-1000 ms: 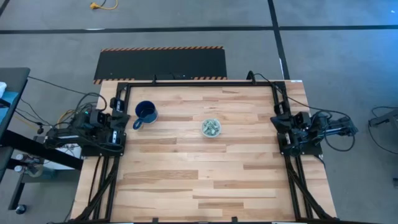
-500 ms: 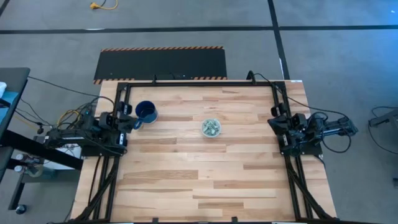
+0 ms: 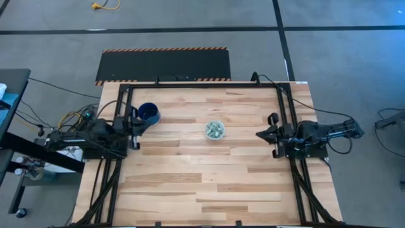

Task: Pick and place items into bin
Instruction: Return to Home Position

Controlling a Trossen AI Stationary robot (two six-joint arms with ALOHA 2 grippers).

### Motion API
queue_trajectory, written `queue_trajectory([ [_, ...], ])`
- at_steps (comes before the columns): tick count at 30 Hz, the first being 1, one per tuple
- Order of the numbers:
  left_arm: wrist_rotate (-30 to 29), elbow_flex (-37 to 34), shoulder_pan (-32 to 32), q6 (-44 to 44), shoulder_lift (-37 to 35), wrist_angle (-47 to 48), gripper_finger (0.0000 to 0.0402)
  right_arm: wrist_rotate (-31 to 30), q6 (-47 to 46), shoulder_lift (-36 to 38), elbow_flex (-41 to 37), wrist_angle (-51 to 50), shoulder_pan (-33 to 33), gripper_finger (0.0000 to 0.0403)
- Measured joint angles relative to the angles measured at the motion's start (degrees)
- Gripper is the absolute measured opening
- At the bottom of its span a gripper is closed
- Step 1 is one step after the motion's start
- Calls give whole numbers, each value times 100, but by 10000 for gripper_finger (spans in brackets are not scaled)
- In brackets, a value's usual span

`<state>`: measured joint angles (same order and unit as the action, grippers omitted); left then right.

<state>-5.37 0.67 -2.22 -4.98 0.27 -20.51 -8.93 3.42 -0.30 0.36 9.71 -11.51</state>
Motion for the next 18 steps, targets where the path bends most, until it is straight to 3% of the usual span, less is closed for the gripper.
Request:
queue_trajectory([
  [6, -579, 0, -2, 117, 0, 984, 2, -41, 0, 0, 0, -621, 0, 0],
  [12, -589, -2, -2, 552, 1, 1692, 2, -31, 0, -11, -2, -741, 0, 0],
  [18, -436, -2, -1, 536, 85, 1711, 2, -17, 0, -11, -4, -741, 0, 0],
])
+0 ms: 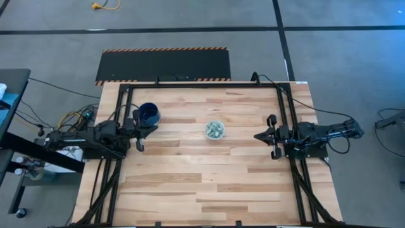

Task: Pick and place items into bin
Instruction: Return to Home Position

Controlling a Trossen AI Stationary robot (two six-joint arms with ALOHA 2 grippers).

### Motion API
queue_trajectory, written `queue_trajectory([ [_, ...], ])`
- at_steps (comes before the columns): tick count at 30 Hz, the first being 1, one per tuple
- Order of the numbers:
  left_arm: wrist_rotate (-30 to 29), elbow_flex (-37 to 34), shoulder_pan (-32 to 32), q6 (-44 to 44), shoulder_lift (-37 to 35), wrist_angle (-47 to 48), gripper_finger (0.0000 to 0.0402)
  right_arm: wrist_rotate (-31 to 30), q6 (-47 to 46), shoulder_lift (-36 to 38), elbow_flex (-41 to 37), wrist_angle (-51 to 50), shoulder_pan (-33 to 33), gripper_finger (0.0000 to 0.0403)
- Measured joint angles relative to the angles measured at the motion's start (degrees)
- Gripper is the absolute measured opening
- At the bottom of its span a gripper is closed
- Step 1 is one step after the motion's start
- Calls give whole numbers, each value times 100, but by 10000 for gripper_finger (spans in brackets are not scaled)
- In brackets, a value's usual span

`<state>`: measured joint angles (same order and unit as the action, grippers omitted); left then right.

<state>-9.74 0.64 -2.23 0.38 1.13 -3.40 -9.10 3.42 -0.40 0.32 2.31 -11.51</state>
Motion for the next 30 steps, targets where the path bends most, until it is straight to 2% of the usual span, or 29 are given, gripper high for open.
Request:
queue_trajectory([
  [30, 7, -2, 1, -61, 0, 37, 2, 4, 0, 0, -7, 0, 0, 0],
])
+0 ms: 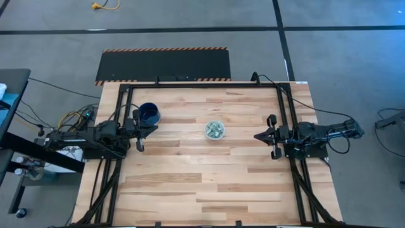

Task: Pick and place items into bin
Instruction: Return to Home Position

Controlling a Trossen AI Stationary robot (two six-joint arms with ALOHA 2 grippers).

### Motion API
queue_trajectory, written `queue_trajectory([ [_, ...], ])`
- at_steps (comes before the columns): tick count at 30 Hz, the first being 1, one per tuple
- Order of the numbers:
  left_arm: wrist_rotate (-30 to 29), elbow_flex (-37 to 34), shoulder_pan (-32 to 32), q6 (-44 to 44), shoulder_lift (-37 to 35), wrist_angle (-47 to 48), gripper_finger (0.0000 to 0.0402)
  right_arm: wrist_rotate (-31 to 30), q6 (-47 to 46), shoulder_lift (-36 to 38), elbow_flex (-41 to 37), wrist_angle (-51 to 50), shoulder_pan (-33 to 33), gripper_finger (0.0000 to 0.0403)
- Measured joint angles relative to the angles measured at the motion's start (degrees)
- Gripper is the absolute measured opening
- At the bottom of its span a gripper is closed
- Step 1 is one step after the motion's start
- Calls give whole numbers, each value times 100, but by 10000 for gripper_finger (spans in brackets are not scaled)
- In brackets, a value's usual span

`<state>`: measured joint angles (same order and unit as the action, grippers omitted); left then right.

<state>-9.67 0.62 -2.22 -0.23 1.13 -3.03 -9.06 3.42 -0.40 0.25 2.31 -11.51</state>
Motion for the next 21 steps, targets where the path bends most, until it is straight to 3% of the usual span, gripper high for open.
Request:
queue_trajectory([
  [21, 2, -2, 0, -40, 0, 6, 2, 0, 0, 0, 0, 0, 0, 0],
])
